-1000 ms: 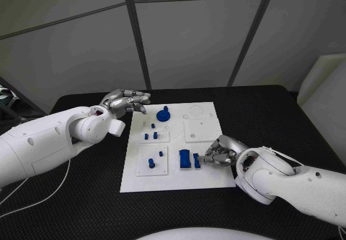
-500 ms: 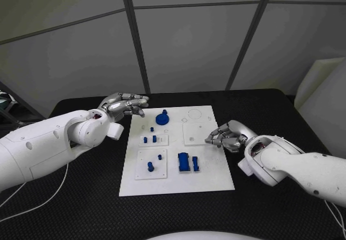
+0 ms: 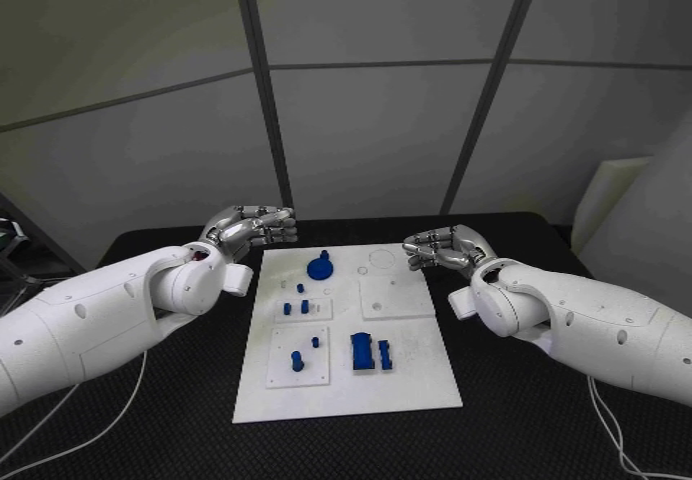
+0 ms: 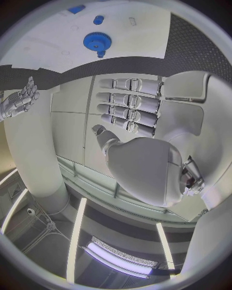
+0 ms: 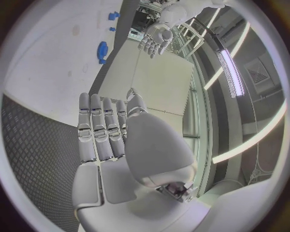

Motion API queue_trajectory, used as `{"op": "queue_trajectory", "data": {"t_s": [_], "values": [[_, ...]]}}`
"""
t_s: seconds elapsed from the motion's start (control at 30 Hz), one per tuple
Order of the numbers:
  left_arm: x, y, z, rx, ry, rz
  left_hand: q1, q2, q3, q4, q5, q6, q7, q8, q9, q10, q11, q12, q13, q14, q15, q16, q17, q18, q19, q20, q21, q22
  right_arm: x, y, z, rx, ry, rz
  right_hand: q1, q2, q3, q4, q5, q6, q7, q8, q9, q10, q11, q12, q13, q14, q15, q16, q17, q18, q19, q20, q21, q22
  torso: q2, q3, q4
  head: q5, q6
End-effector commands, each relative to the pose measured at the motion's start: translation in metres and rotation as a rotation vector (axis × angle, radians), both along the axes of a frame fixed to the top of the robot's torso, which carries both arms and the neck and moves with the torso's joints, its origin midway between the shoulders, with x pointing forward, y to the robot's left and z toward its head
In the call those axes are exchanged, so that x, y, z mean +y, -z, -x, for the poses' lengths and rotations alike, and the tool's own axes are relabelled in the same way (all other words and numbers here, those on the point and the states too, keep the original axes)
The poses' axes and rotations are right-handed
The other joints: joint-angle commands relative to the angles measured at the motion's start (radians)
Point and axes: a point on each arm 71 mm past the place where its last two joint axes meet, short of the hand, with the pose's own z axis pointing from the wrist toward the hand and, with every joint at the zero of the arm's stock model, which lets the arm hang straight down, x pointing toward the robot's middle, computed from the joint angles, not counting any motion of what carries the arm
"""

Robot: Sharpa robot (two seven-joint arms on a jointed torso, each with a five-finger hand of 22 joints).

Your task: Assemble the parts on the task board

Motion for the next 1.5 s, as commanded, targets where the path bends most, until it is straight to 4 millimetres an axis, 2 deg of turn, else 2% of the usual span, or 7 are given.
{"op": "queue_trajectory", "data": {"t_s": [0.03,0.43,0.47,0.53,0.8,0.87,1.5], "values": [[0.002,0.004,-0.005,-0.045,-0.129,0.066,-0.012,-0.008,-0.003,0.01,0.001,-0.016,-0.006,-0.007,-0.012,-0.021,-0.004,-0.01,-0.011,-0.038,0.0,-0.055,-0.041,0.015,-0.042,0.025,-0.054,-0.044,0.006,0.001,-0.011,-0.012,-0.037,-0.191,0.0,0.017,-0.004,-0.016,-0.004,-0.008,-0.003,-0.003,-0.038,-0.003,0.005,-0.032,-0.051,-0.015,0.008,-0.061,-0.044,-0.003,-0.041,0.012,-0.065,-0.055,-0.02,-0.0053,-0.0044,0.016,0.03],[-0.014,0.026,-0.01,-0.064,-0.252,0.062,-0.022,0.007,-0.198,0.053,0.028,-0.113,-0.034,-0.008,-0.078,-0.192,-0.032,-0.038,-0.01,-0.305,-0.007,-0.083,-0.257,0.014,-0.297,0.081,-0.154,-0.272,0.021,0.014,-0.034,-0.009,-0.02,-0.258,-0.157,0.041,-0.064,-0.129,-0.072,-0.068,-0.005,-0.002,-0.225,-0.106,-0.004,-0.058,-0.228,-0.11,0.002,-0.226,-0.189,0.014,-0.191,0.088,-0.153,-0.296,-0.021,-0.0058,0.0079,0.035,0.061],[-0.02,0.029,-0.009,-0.018,-0.169,0.057,-0.411,0.032,-0.272,0.0,-0.058,-0.372,-0.072,-0.075,-0.143,-0.453,-0.127,-0.131,-0.073,-0.502,-0.038,-0.137,-0.34,-0.054,-0.433,-0.006,-0.207,-0.346,0.019,0.018,-0.032,0.013,0.007,-0.186,-0.56,0.008,0.032,-0.153,-0.141,-0.341,-0.05,-0.065,-0.258,-0.385,-0.041,-0.118,-0.29,-0.372,-0.032,-0.286,-0.251,-0.049,-0.402,0.004,-0.214,-0.396,-0.021,-0.0065,0.0023,0.031,0.06],[-0.02,0.029,-0.008,-0.019,-0.17,0.054,-0.455,0.109,-0.284,0.0,-0.058,-0.406,-0.075,-0.075,-0.143,-0.487,-0.127,-0.131,-0.073,-0.529,-0.111,-0.137,-0.34,-0.041,-0.453,-0.016,-0.207,-0.358,0.019,0.018,-0.032,0.011,0.009,-0.187,-0.605,0.004,0.039,-0.153,-0.149,-0.372,-0.053,-0.065,-0.266,-0.418,-0.045,-0.118,-0.29,-0.401,-0.035,-0.286,-0.251,-0.049,-0.426,-0.004,-0.214,-0.41,-0.024,-0.0059,0.005,0.03,0.06],[-0.032,0.028,0.007,-0.032,-0.196,0.013,-0.697,0.109,-0.333,0.0,-0.058,-0.568,-0.157,-0.075,-0.143,-0.652,-0.127,-0.131,-0.073,-0.654,-0.111,-0.137,-0.34,-0.045,-0.54,-0.07,-0.207,-0.406,0.021,0.011,-0.018,-0.023,0.054,-0.208,-0.856,-0.071,0.098,-0.153,-0.192,-0.543,-0.079,-0.065,-0.35,-0.591,-0.125,-0.118,-0.29,-0.563,-0.109,-0.286,-0.251,-0.067,-0.558,-0.056,-0.214,-0.474,-0.067,0.0034,0.0447,0.01,0.057],[-0.038,0.027,0.017,-0.039,-0.209,-0.009,-0.753,0.109,-0.345,0.0,-0.058,-0.607,-0.157,-0.075,-0.143,-0.691,-0.127,-0.131,-0.073,-0.683,-0.111,-0.137,-0.34,-0.142,-0.56,-0.083,-0.207,-0.417,0.022,0.007,-0.009,-0.038,0.078,-0.218,-0.919,-0.071,0.113,-0.153,-0.204,-0.586,-0.15,-0.065,-0.35,-0.635,-0.125,-0.118,-0.29,-0.604,-0.109,-0.286,-0.251,-0.072,-0.591,-0.069,-0.214,-0.49,-0.072,0.0047,0.0501,0.007,0.057],[-0.066,0.018,0.076,-0.093,-0.279,-0.126,-1.052,0.109,-0.461,0.0,-0.058,-0.808,-0.157,-0.075,-0.143,-0.895,-0.127,-0.131,-0.073,-0.838,-0.111,-0.137,-0.34,-0.142,-0.669,-0.208,-0.207,-0.531,0.027,-0.014,0.056,-0.093,0.234,-0.24,-1.232,-0.071,0.252,-0.153,-0.308,-0.799,-0.15,-0.065,-0.35,-0.851,-0.125,-0.118,-0.29,-0.806,-0.109,-0.286,-0.251,-0.164,-0.756,-0.194,-0.214,-0.57,-0.073,0.0048,0.0507,0.007,0.057]]}}
